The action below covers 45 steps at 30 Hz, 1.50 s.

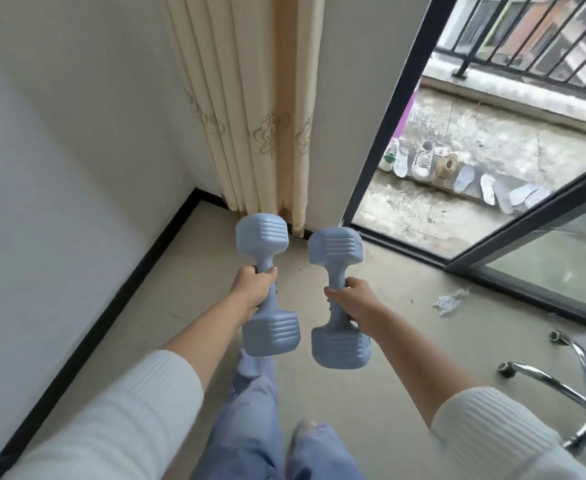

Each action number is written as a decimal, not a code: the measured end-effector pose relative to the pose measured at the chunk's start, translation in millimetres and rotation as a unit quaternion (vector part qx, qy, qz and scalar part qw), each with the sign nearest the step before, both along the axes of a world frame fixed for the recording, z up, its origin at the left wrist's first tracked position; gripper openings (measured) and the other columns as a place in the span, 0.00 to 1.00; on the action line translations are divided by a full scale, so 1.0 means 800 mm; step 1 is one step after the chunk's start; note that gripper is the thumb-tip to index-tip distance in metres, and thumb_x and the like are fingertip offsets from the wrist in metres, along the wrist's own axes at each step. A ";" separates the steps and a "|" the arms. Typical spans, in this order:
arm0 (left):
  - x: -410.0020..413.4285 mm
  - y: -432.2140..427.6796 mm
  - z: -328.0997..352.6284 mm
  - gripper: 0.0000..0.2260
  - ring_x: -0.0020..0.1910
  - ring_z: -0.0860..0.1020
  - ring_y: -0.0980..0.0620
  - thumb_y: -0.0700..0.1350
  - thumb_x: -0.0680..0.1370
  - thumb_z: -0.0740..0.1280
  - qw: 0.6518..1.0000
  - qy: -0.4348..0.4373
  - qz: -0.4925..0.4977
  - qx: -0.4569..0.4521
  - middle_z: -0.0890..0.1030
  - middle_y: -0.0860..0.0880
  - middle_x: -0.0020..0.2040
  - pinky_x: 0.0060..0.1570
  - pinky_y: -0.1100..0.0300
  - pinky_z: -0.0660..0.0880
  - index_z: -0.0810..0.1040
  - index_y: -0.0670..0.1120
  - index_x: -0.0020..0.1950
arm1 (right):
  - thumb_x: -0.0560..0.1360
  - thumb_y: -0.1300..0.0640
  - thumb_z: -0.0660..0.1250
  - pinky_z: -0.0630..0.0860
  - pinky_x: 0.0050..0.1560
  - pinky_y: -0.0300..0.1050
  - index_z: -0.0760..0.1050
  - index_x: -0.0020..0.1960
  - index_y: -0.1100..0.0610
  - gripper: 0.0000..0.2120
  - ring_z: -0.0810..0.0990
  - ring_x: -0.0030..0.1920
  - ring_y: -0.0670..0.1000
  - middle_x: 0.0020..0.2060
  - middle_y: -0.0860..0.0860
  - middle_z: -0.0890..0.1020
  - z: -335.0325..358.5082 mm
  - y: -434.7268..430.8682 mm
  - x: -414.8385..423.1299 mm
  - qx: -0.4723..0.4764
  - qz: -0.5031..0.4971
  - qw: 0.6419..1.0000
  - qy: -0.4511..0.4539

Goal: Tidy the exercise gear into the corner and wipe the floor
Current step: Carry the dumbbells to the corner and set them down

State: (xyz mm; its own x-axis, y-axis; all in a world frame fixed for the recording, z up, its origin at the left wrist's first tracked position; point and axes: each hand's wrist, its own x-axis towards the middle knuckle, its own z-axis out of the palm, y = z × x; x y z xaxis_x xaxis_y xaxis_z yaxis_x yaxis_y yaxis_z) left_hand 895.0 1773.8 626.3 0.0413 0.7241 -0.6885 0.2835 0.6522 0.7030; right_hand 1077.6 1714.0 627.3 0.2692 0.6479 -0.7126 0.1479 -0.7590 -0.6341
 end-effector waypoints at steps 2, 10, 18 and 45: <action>0.010 0.057 -0.022 0.14 0.50 0.79 0.42 0.50 0.78 0.64 1.000 0.010 -0.017 -0.007 0.79 0.42 0.48 0.54 0.47 0.76 0.74 0.40 0.55 | 0.74 0.58 0.68 0.75 0.46 0.50 0.74 0.53 0.63 0.11 0.77 0.43 0.55 0.47 0.61 0.80 -0.020 0.049 0.006 -0.007 -0.012 1.000 0.011; 0.053 0.249 -0.204 0.13 0.49 0.78 0.46 0.53 0.77 0.63 0.993 0.054 -0.082 -0.059 0.79 0.45 0.49 0.54 0.50 0.76 0.75 0.45 0.55 | 0.75 0.57 0.66 0.73 0.43 0.45 0.73 0.53 0.62 0.10 0.76 0.43 0.54 0.44 0.57 0.78 -0.196 0.238 0.019 -0.048 -0.073 0.995 0.041; 0.070 0.337 -0.487 0.10 0.40 0.75 0.48 0.49 0.79 0.64 0.986 0.072 -0.124 -0.087 0.79 0.45 0.43 0.43 0.56 0.72 0.76 0.42 0.49 | 0.76 0.58 0.66 0.70 0.37 0.40 0.73 0.48 0.61 0.06 0.73 0.39 0.51 0.40 0.55 0.75 -0.470 0.298 0.036 -0.080 -0.118 0.987 0.078; 0.122 0.499 -0.888 0.09 0.47 0.81 0.49 0.49 0.79 0.64 0.976 0.045 -0.207 -0.046 0.81 0.46 0.49 0.46 0.57 0.76 0.74 0.45 0.54 | 0.76 0.57 0.68 0.73 0.45 0.48 0.75 0.52 0.61 0.09 0.78 0.42 0.54 0.43 0.57 0.78 -0.899 0.452 0.090 -0.026 -0.189 0.970 0.154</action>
State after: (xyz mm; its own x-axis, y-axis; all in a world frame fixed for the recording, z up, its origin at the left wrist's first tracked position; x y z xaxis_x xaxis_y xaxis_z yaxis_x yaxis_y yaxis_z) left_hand 992.7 2173.3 -83.8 0.2528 0.5926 -0.7648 0.5943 0.5286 0.6061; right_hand 1149.3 2075.4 -92.0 0.2495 0.5052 -0.8261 -0.3368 -0.7546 -0.5632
